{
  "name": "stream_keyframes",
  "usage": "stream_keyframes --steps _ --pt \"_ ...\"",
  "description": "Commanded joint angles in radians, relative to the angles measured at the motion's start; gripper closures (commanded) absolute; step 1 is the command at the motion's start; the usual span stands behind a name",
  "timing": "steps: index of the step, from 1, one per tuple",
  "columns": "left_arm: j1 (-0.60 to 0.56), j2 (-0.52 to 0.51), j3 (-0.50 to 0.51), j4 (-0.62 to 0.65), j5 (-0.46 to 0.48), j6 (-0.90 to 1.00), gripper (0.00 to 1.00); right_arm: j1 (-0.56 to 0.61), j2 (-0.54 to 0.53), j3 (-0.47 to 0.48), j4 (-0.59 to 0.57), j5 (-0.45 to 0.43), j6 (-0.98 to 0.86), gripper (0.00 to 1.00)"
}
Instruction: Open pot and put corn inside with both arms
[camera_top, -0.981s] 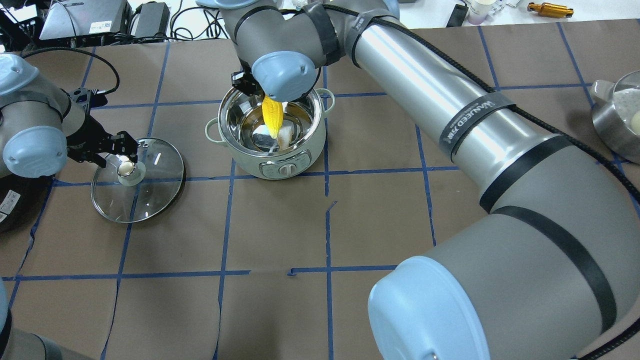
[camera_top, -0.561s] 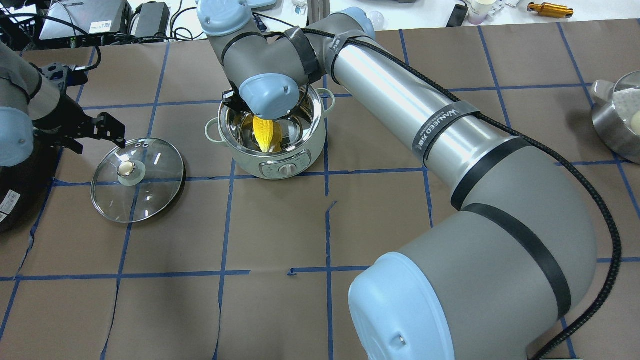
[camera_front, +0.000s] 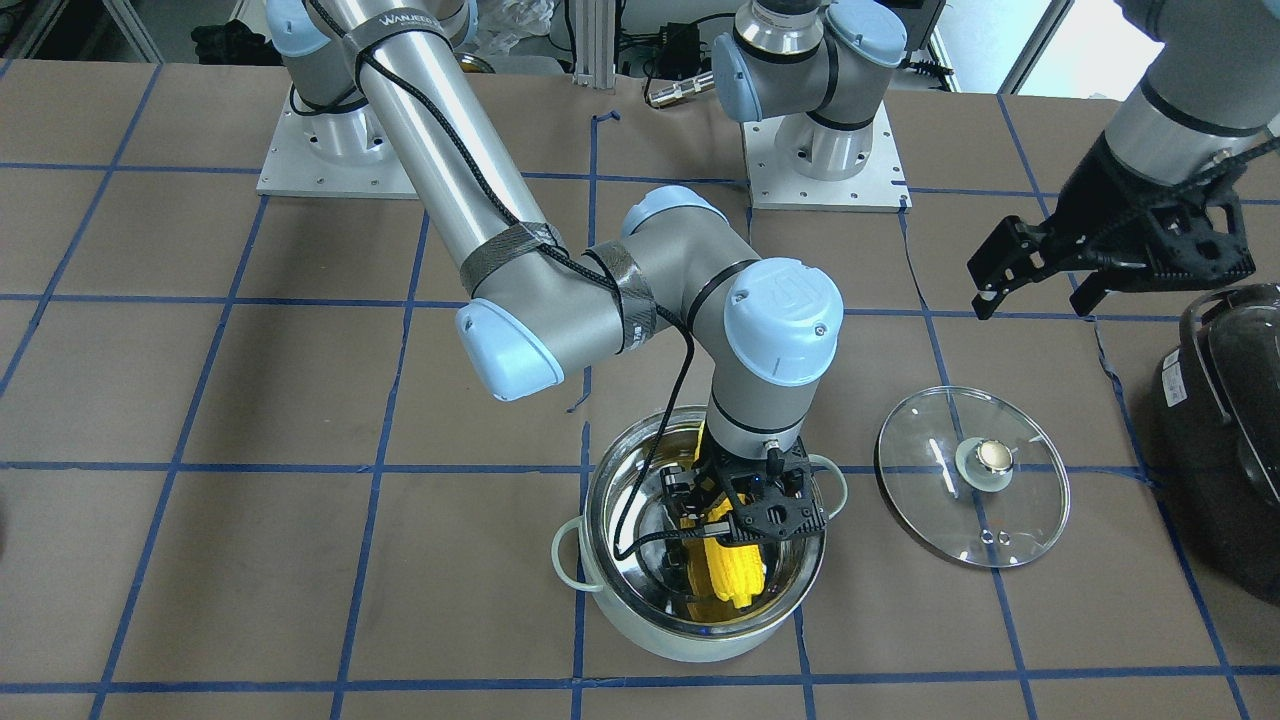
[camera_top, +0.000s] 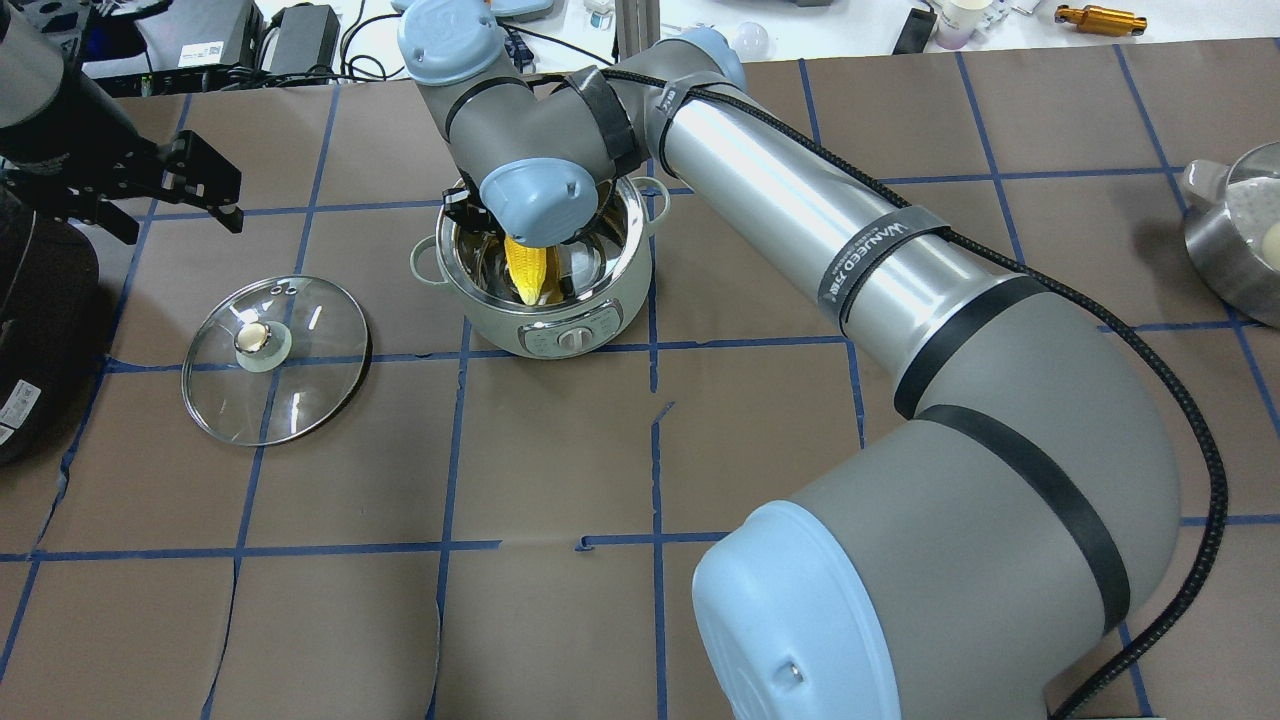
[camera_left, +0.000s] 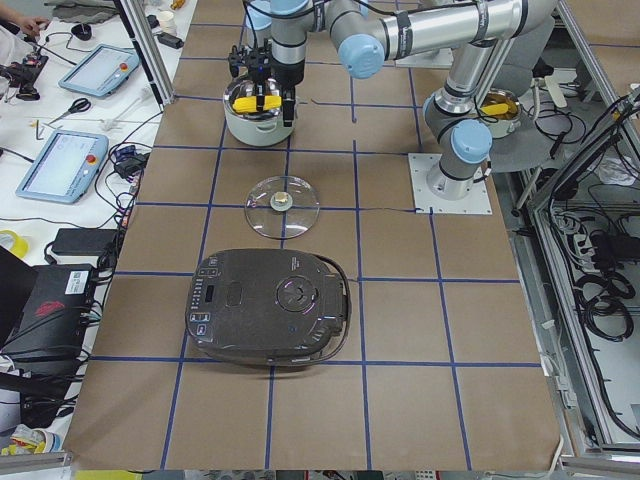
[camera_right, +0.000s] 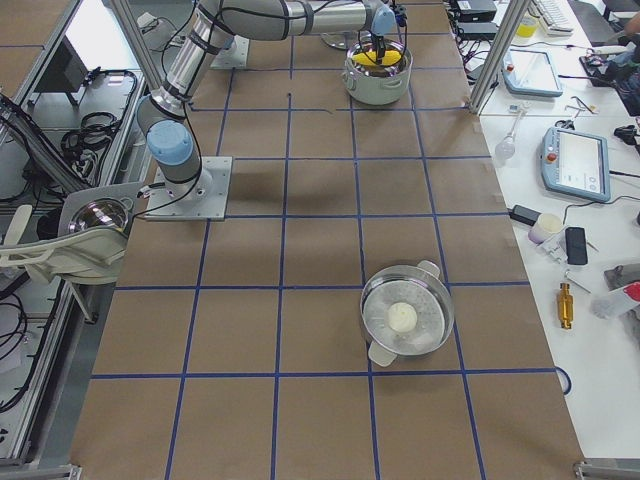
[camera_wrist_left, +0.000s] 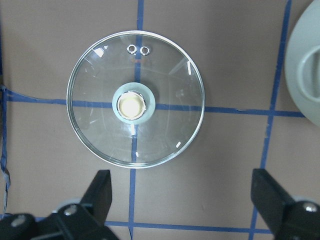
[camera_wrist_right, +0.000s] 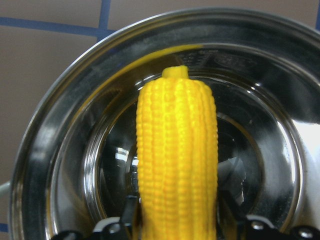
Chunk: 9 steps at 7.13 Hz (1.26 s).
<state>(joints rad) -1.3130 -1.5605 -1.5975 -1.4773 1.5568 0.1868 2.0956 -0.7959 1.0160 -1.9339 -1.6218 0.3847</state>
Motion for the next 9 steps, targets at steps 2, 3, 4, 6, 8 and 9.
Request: stream_keyframes --steps 2,3,4,6,8,9 --pt "-0.100 0.042 0.034 -0.043 0.000 -0.090 0.00 -0.035 -0.184 0.022 0.207 -0.012 -0.047 0.00" --pt "-0.112 0.045 0.033 -0.043 0.000 -0.101 0.00 -0.079 -0.259 0.059 0.270 -0.003 -0.052 0.00" --pt "-0.123 0.046 0.033 -0.043 -0.003 -0.128 0.00 -0.122 -0.343 0.125 0.286 0.003 -0.050 0.00" --pt "-0.181 0.046 0.036 -0.041 -0.004 -0.200 0.00 -0.253 -0.541 0.311 0.292 -0.006 -0.073 0.00" --pt "-0.270 0.019 0.076 -0.035 0.032 -0.279 0.00 -0.348 -0.727 0.535 0.274 -0.013 -0.151 0.00" --pt "-0.282 0.008 0.080 -0.031 0.032 -0.279 0.00 -0.400 -0.768 0.580 0.263 -0.012 -0.191 0.00"
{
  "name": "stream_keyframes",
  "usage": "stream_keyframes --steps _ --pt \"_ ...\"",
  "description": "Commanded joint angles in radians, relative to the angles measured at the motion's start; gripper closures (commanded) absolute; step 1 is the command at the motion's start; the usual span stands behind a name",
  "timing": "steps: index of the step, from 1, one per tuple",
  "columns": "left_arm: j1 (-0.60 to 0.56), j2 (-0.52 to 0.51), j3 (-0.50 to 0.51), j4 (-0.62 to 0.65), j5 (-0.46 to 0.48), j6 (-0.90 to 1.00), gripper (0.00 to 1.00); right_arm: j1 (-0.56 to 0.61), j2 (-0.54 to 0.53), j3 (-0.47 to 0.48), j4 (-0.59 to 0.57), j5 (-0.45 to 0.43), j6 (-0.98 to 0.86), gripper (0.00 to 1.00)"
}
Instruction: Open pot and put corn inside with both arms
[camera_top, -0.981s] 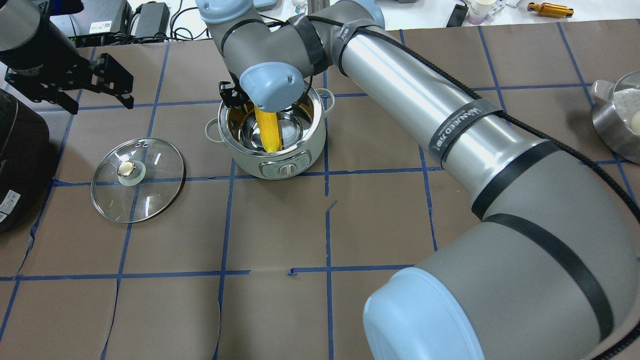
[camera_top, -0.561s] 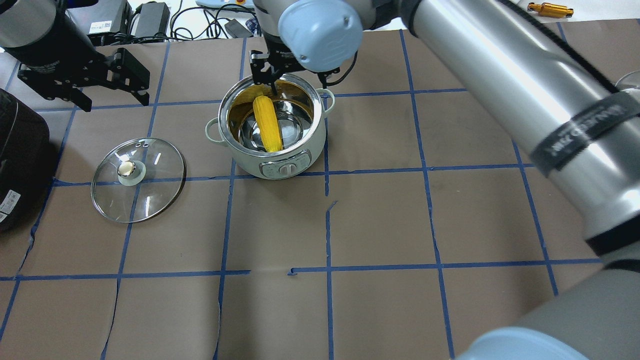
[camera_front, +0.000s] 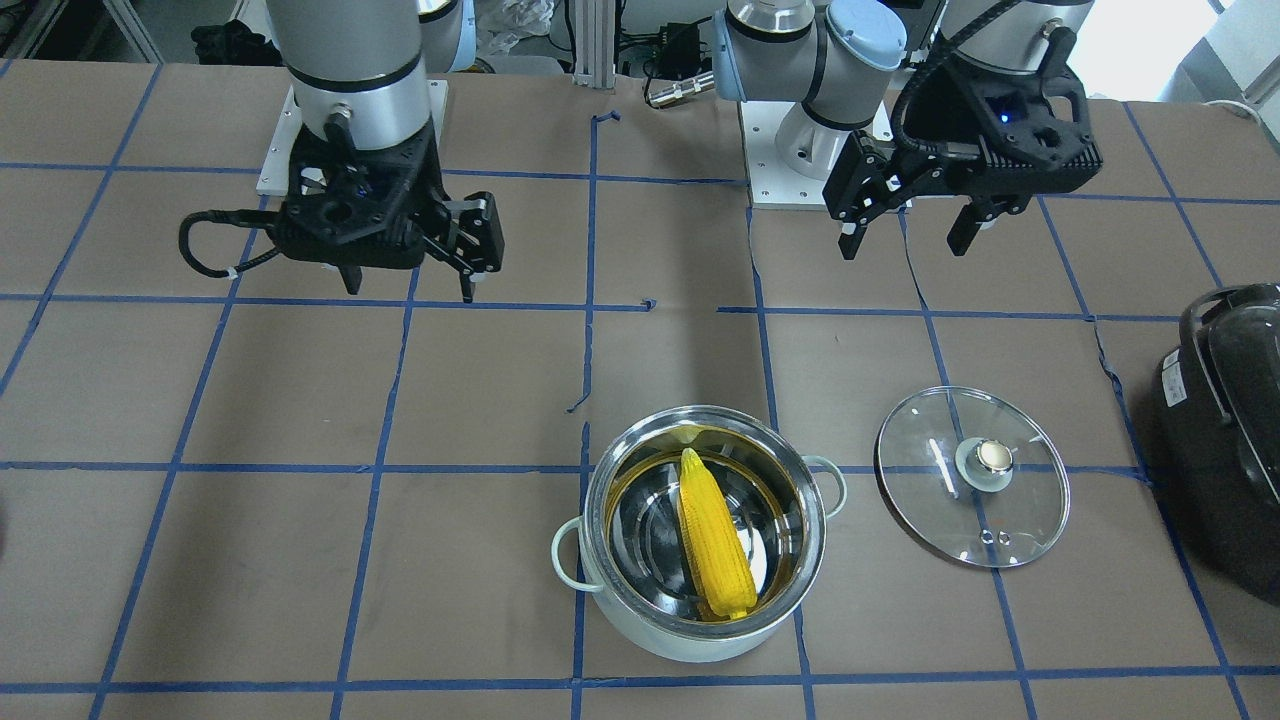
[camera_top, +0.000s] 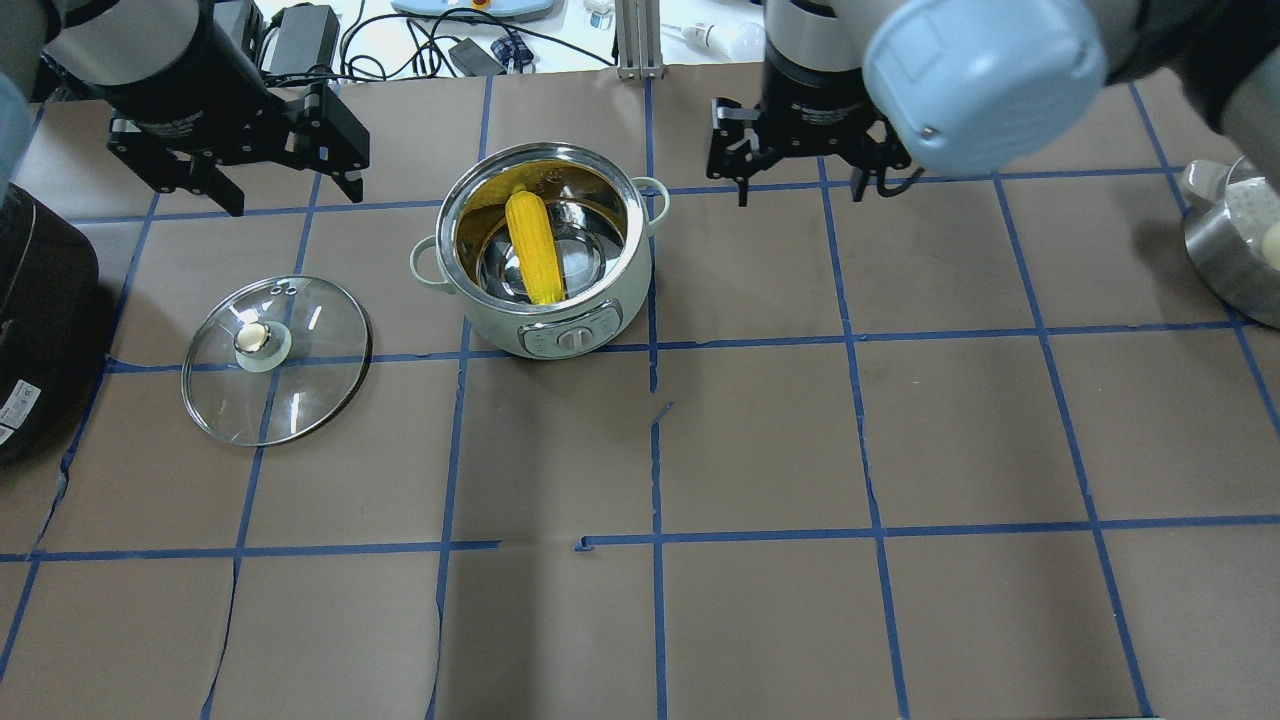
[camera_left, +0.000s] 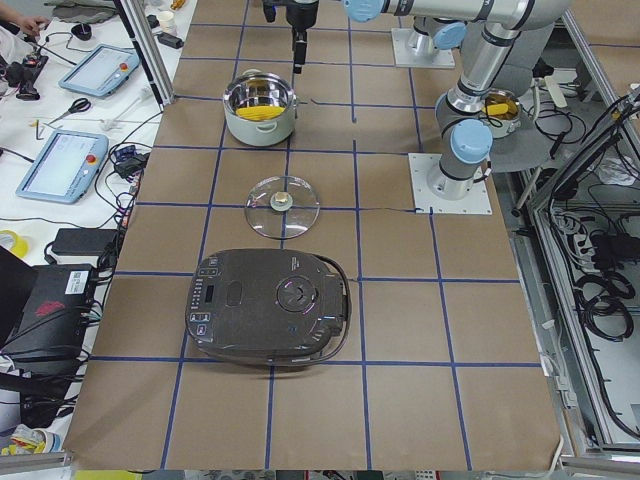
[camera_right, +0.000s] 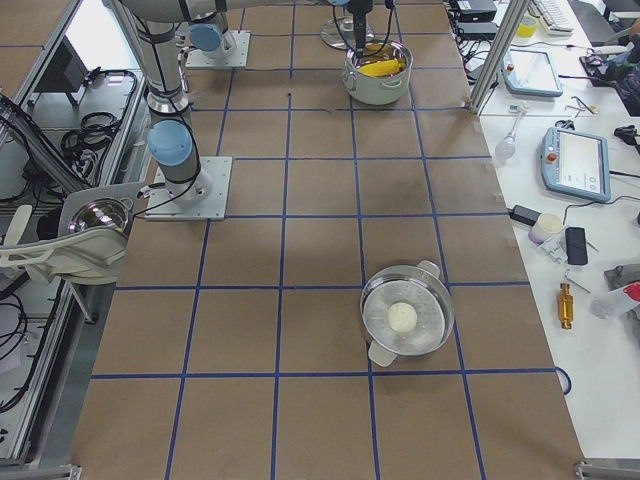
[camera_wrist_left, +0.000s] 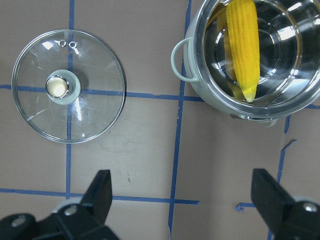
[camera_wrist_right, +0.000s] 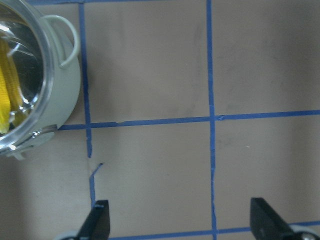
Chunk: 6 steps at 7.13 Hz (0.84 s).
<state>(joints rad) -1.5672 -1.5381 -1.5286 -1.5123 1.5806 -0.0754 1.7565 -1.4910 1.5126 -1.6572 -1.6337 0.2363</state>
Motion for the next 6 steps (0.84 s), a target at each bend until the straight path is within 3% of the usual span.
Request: stream_keyframes --steps 1,2,6 --pt "-0.031 -0.028 0.025 0.006 -0.001 -0.018 0.00 -0.095 -0.078 0.081 -0.071 0.000 -0.070 0.00" --pt "-0.028 -0.043 0.054 0.017 0.004 0.003 0.00 -0.107 -0.072 0.071 -0.146 0.003 -0.077 0.00" --pt "-0.027 -0.070 0.071 0.034 0.004 0.008 0.00 -0.120 -0.061 0.037 -0.144 0.018 -0.077 0.00"
